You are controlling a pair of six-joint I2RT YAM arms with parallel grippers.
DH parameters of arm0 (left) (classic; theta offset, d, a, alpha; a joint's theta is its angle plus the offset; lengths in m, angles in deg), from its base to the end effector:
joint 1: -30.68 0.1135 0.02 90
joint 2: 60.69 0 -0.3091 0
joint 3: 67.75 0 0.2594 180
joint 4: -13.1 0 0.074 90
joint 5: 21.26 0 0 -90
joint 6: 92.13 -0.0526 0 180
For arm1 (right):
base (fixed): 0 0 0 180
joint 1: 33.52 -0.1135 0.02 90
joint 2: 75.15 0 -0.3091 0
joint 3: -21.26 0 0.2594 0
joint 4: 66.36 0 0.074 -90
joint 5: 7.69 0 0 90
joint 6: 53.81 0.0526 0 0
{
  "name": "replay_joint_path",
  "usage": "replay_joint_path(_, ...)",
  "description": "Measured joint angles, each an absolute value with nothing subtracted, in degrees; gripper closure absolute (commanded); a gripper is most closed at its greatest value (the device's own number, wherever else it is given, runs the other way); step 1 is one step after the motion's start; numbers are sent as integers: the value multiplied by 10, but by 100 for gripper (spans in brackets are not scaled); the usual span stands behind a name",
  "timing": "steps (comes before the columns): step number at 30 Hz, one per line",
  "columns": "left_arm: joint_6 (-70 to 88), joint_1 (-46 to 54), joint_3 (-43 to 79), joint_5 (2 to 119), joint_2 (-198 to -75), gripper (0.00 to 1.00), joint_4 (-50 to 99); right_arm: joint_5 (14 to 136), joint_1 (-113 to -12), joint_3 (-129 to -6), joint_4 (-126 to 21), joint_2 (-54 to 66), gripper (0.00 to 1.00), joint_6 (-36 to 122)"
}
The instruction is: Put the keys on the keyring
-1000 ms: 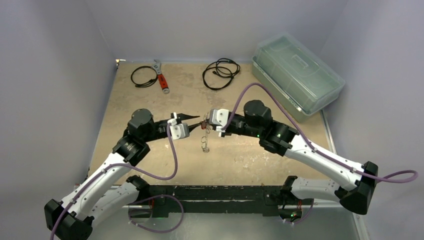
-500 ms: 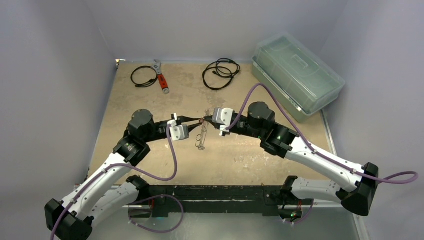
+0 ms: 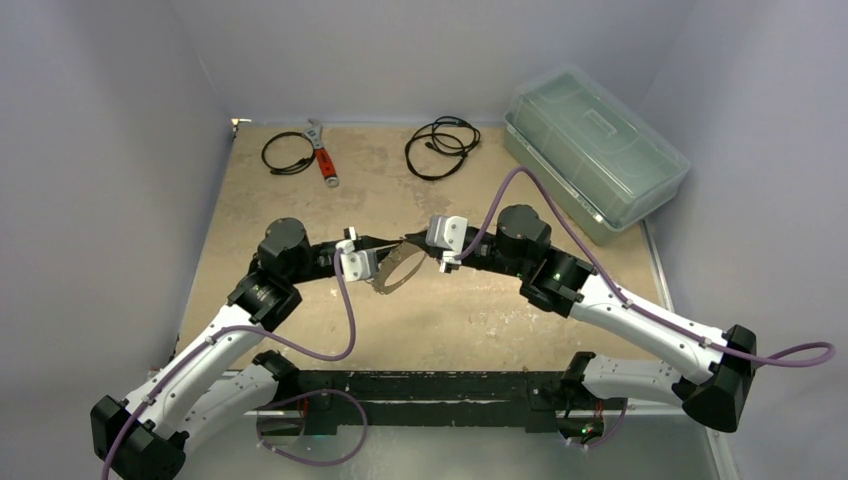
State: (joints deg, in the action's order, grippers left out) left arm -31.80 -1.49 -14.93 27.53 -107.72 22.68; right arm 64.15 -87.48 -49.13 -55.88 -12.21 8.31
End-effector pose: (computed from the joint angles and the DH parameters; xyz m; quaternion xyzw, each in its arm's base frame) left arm 0.1345 -0.1256 0.3583 0.5575 0.4627 -0.2708 0.6339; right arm 0.1400 0.2202 0.4158 -0.5513 0.4702 0.2649 0.6362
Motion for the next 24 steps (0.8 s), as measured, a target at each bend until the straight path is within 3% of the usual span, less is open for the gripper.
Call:
replay_joint_path(6, -319, -15, -149, 267, -1077, 100, 226, 633, -875, -485, -576, -121, 100, 89)
replay_joint_path(8, -319, -15, -149, 265, -1076, 86, 226, 633, -875, -480, -585, -121, 100, 92)
replay_joint_path(10, -320, -15, -149, 265, -1075, 79, 226, 633, -875, -478, -589, -121, 100, 93)
replay_joint_path(24, -319, -15, -157, 257, -1057, 71, 215, 633, -875, -452, -608, -130, 100, 97)
